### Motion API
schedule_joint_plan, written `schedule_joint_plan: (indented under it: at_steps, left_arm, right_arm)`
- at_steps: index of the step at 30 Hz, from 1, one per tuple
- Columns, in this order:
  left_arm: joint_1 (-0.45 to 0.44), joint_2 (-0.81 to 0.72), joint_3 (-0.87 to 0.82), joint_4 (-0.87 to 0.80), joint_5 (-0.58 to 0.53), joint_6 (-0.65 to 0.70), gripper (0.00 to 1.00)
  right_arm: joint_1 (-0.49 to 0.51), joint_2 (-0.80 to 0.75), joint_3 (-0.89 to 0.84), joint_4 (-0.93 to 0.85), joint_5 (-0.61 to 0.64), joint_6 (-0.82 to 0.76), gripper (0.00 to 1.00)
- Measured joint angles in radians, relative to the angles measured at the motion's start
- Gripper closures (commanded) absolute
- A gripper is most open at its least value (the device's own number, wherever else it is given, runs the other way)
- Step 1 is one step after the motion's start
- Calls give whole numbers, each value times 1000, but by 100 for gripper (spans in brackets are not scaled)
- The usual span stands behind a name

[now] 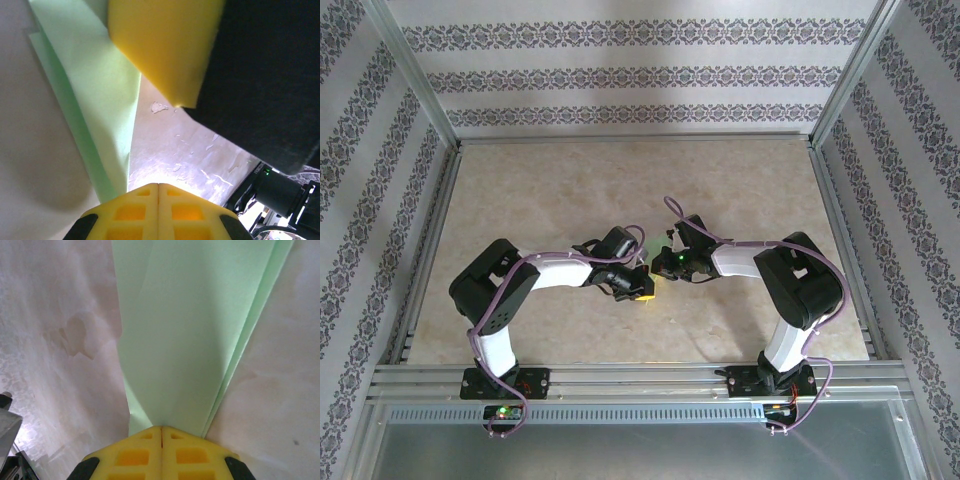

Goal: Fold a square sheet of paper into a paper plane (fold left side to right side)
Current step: Fold the wing for the fifth time at the center of the table.

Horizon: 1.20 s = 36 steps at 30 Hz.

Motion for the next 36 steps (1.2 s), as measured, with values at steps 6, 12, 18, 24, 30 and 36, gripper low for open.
schedule_joint_plan:
  at_steps: [6,12,18,24,30,36]
  left_arm:
    - [0,3,-11,-1,-3,0,95]
    - [0,12,-15,0,-3,0,95]
    - [0,13,-20,1,-4,0,95]
    - [0,13,-24,3,-7,0,95]
    - [0,13,-29,8,-7,0,96]
    - [0,13,-44,35,-5,0,96]
  right_arm:
    - [0,0,1,-1,0,-4,100]
    - [2,2,6,-11,1,-7,100]
    - [2,2,7,-11,1,-7,100]
    - [2,2,7,-11,1,-8,100]
    - [2,3,11,-19,2,-8,100]
    - [2,4,16,-28,3,-15,100]
